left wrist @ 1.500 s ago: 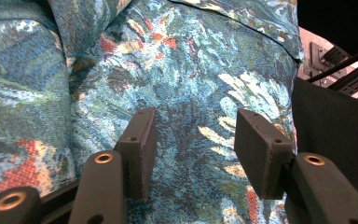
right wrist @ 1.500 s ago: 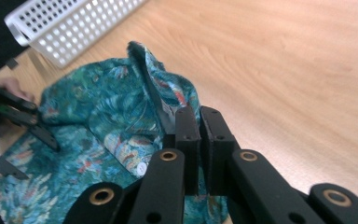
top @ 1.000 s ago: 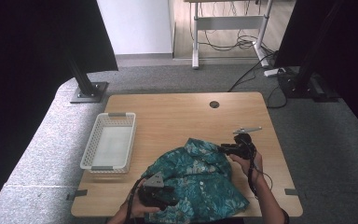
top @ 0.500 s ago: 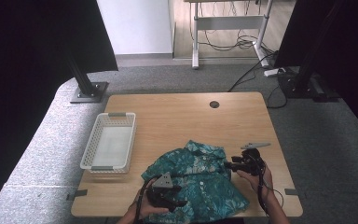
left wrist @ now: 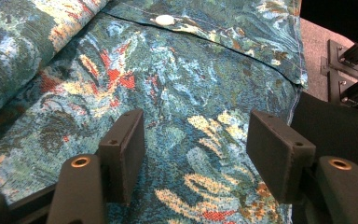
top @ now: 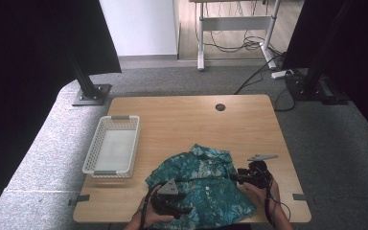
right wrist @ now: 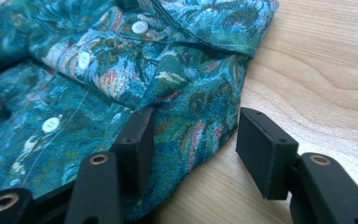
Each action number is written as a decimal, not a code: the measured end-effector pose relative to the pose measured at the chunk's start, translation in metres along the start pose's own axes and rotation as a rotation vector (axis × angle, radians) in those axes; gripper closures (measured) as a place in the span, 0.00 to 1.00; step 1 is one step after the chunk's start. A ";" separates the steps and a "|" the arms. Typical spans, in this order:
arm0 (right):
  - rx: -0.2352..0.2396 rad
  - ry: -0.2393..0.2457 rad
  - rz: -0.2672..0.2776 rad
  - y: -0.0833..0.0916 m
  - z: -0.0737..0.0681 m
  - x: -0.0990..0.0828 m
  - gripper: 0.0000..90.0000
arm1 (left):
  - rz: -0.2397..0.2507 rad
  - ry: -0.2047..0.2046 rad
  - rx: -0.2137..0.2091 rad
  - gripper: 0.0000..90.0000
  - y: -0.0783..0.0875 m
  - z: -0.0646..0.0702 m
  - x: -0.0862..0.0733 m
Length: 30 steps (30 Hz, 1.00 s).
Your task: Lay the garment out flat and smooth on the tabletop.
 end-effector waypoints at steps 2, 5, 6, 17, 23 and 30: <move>-0.010 -0.013 -0.016 -0.003 -0.001 0.000 0.59 | 0.004 0.006 -0.003 0.41 0.000 0.000 0.000; -0.017 -0.004 -0.022 -0.005 -0.002 0.000 0.75 | 0.008 0.010 -0.004 0.41 0.001 0.000 -0.002; -0.021 -0.003 -0.023 -0.006 -0.003 0.000 0.82 | 0.009 0.011 -0.006 0.41 0.001 -0.001 -0.002; -0.047 0.058 0.015 0.014 -0.009 0.020 0.99 | 0.011 0.007 -0.014 0.45 0.007 -0.008 -0.008; -0.086 0.069 0.024 0.033 -0.010 0.043 1.00 | 0.010 0.011 -0.006 0.46 0.013 -0.015 -0.012; -0.109 0.081 0.029 0.053 -0.007 0.062 1.00 | 0.011 0.001 -0.007 0.48 0.018 -0.024 -0.016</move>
Point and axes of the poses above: each handheld gripper's, and its own axes: y roughly backward along the jaws, x roughly out of its top, z roughly to its right, the point moved 2 cm from there along -y, roughly forward along the jaws, and after that the axes turned 11 degrees about -z, right-handed, at the moved point
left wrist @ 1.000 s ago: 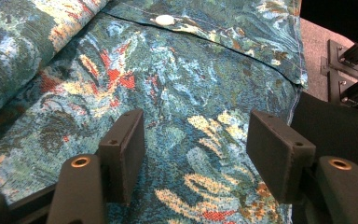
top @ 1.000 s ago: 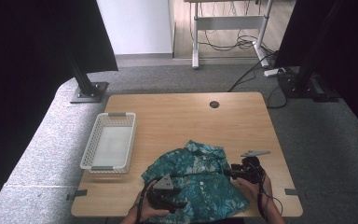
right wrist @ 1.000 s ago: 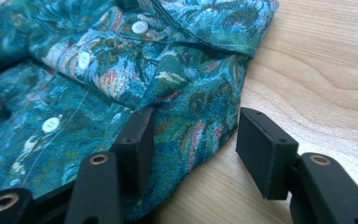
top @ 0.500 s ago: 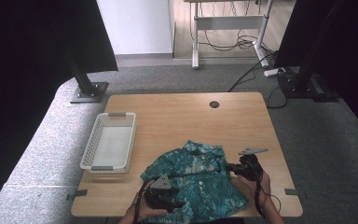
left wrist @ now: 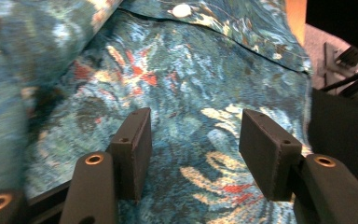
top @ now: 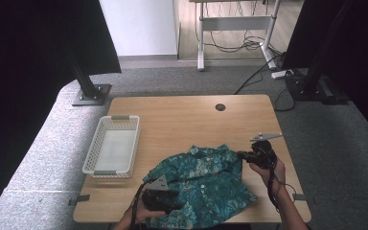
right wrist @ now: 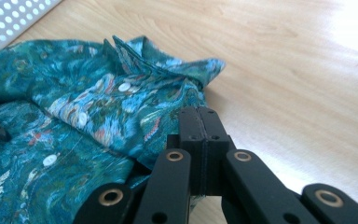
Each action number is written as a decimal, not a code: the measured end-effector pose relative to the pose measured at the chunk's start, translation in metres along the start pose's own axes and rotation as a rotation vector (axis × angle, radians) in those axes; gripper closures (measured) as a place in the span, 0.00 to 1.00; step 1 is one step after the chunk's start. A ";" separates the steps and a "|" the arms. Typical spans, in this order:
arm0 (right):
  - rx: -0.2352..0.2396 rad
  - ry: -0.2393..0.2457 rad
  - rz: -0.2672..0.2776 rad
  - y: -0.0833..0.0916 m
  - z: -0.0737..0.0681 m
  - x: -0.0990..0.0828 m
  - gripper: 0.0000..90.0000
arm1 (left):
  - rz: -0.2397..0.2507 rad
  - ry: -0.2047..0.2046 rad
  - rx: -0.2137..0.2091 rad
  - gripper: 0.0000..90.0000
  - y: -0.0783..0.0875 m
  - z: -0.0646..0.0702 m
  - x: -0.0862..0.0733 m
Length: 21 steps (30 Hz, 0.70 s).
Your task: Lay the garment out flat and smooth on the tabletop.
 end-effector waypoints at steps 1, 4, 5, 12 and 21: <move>-0.001 0.000 0.002 0.002 0.001 0.002 1.00 | -0.001 0.003 0.003 0.48 0.001 -0.003 -0.001; -0.007 -0.003 0.015 0.008 0.004 0.008 1.00 | 0.008 0.025 0.008 0.48 0.005 -0.010 -0.003; -0.004 -0.010 0.023 0.010 0.005 0.010 1.00 | 0.012 0.034 0.010 0.48 0.006 -0.013 -0.004; -0.018 -0.021 0.023 0.005 0.008 0.011 0.99 | 0.014 0.038 0.036 0.48 0.008 -0.015 -0.005; 0.013 -0.091 -0.019 -0.016 0.018 -0.018 0.67 | 0.013 0.032 0.036 0.45 0.005 -0.005 -0.001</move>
Point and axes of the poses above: each handheld gripper's, and its own axes: y roughly backward along the jaws, x roughly out of its top, z roughly to its right, the point moved 2 cm from there along -y, roughly forward along the jaws, and after that the axes turned 11 degrees about -z, right-handed, at the moved point
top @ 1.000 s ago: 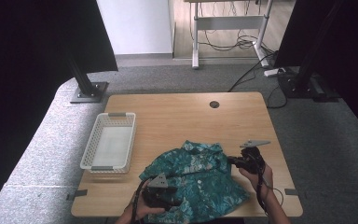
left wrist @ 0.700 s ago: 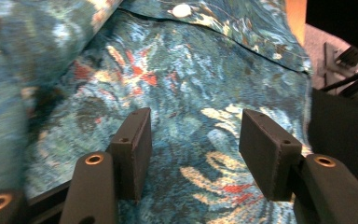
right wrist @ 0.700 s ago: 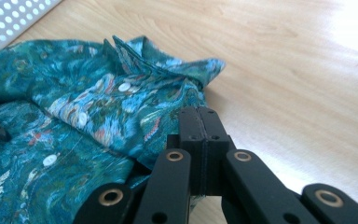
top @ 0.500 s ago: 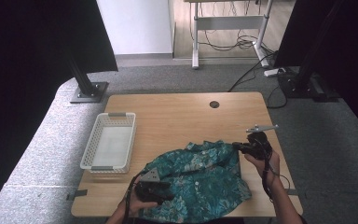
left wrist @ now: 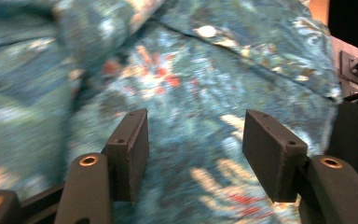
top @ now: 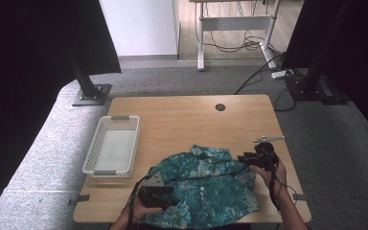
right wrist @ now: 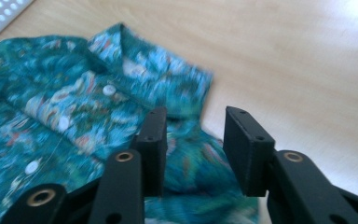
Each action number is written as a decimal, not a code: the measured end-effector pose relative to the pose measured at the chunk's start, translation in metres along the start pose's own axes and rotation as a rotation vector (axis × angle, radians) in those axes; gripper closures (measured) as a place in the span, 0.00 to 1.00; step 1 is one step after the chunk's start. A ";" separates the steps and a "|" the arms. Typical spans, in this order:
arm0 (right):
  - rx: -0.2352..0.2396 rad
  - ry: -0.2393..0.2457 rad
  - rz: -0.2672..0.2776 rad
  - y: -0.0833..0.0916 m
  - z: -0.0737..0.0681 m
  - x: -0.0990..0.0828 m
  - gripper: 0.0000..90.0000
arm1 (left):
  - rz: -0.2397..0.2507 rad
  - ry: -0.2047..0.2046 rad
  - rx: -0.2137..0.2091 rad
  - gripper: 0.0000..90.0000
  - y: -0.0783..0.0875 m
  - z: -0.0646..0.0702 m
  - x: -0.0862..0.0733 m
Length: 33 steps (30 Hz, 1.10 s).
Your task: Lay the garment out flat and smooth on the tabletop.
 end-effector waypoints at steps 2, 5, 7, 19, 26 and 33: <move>-0.002 0.003 -0.021 -0.005 -0.001 -0.008 0.63 | 0.000 -0.023 -0.002 0.45 -0.003 0.009 0.005; -0.036 0.018 -0.073 -0.016 -0.001 -0.019 0.63 | 0.011 -0.053 -0.003 0.44 -0.008 0.022 0.014; -0.034 0.017 -0.080 -0.020 -0.001 -0.024 0.63 | 0.021 -0.063 -0.014 0.43 -0.013 0.029 0.019; -0.023 0.031 -0.101 -0.036 -0.010 -0.041 0.71 | 0.033 -0.072 -0.005 0.41 -0.037 0.043 0.040; 0.051 0.061 -0.137 -0.035 -0.023 -0.047 0.70 | 0.001 -0.081 -0.012 0.40 -0.049 0.050 0.043; 0.061 0.022 -0.034 -0.021 -0.015 -0.038 0.62 | -0.007 -0.070 -0.022 0.40 -0.051 0.048 0.040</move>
Point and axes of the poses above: each handheld gripper's, and its own axes: y roughly backward along the jaws, x roughly out of its top, z roughly to its right, the point moved 2 cm from there along -y, roughly forward along the jaws, and after that the axes turned 11 degrees about -z, right-handed, at the moved point
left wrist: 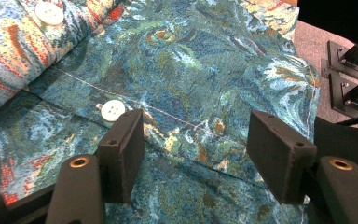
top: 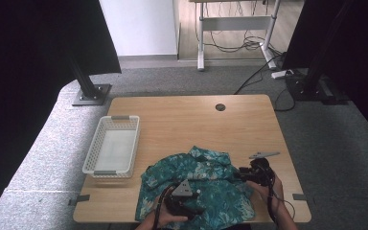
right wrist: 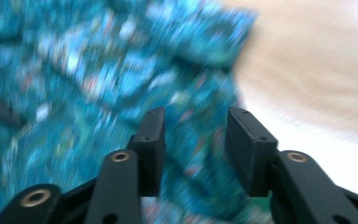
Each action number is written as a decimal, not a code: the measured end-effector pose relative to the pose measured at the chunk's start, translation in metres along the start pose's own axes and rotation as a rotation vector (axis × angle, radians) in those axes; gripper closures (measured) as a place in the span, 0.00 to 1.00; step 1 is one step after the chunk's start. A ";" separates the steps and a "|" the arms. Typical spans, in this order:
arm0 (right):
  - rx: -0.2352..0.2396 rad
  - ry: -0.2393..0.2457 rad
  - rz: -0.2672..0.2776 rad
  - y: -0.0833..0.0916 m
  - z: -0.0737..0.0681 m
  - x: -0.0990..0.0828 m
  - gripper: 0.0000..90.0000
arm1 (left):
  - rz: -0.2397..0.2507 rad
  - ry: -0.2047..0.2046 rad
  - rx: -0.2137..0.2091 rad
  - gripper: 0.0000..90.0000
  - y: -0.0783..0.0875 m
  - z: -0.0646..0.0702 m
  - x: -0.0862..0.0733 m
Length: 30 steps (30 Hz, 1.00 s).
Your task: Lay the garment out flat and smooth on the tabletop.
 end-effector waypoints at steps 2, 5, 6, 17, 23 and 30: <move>0.005 -0.029 0.025 0.001 0.008 0.008 0.61 | 0.006 0.006 -0.007 0.41 0.000 0.000 -0.001; 0.023 -0.047 0.035 -0.009 0.016 0.025 0.59 | 0.010 0.008 -0.015 0.41 0.000 -0.001 -0.002; 0.032 -0.050 0.031 -0.013 0.017 0.030 0.58 | 0.011 0.009 -0.018 0.41 0.001 -0.002 -0.002; -0.015 -0.060 -0.019 -0.044 0.016 0.055 0.57 | 0.017 0.005 -0.030 0.41 0.003 -0.003 -0.005; -0.073 -0.022 -0.086 -0.054 0.004 0.060 0.78 | 0.013 0.002 -0.034 0.41 0.004 -0.003 -0.006; -0.072 0.018 -0.087 -0.052 -0.002 0.065 0.96 | 0.015 -0.002 -0.047 0.42 0.008 -0.004 -0.011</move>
Point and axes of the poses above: each handheld gripper's, and its own axes: y roughly backward along the jaws, x roughly out of its top, z roughly to its right, the point moved 2 cm from there along -y, roughly forward along the jaws, and after that the axes turned 11 degrees about -z, right-handed, at the moved point
